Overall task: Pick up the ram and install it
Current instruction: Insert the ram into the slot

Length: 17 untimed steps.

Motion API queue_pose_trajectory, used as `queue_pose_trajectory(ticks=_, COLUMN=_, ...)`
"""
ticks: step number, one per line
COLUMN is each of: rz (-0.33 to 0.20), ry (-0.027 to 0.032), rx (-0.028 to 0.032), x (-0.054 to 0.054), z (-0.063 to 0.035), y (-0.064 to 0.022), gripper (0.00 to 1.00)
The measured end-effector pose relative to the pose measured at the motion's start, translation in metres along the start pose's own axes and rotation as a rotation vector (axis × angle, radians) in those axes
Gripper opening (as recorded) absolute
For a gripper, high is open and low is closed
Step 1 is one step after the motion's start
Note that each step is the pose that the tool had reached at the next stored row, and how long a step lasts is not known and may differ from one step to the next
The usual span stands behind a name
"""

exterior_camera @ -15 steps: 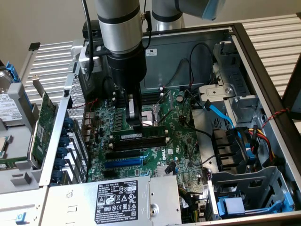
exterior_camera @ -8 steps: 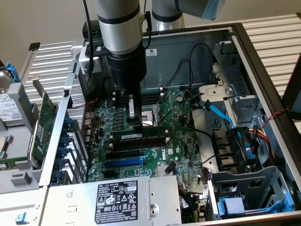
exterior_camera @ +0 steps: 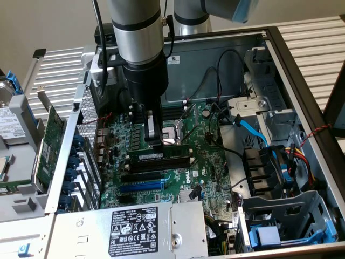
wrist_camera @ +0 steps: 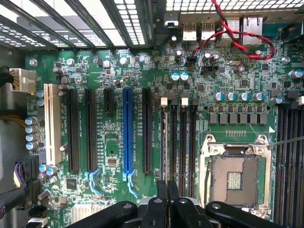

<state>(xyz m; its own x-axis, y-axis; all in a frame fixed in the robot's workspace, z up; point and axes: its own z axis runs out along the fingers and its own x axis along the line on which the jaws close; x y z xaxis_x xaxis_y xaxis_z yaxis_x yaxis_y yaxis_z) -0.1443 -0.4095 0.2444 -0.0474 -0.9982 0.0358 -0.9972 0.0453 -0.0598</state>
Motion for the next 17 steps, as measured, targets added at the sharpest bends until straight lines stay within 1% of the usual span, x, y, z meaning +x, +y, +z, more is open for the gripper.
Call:
queue_pose_trajectory(ticks=3, rz=0.000, ry=-0.0026, rx=-0.0011, x=0.0002, z=0.0002, y=-0.0016, gripper=0.12)
queue_pose_trajectory(ticks=6, rz=0.000, ry=-0.0034, rx=-0.0061, x=0.0008, z=0.0003, y=-0.0031, gripper=0.12)
queue_pose_trajectory(ticks=9, rz=0.000, ry=-0.0042, rx=-0.0126, x=0.0011, z=0.0003, y=-0.0036, gripper=0.12)
queue_pose_trajectory(ticks=17, rz=-0.010, ry=-0.0049, rx=-0.0129, x=0.0007, z=0.0003, y=-0.0035, gripper=0.12)
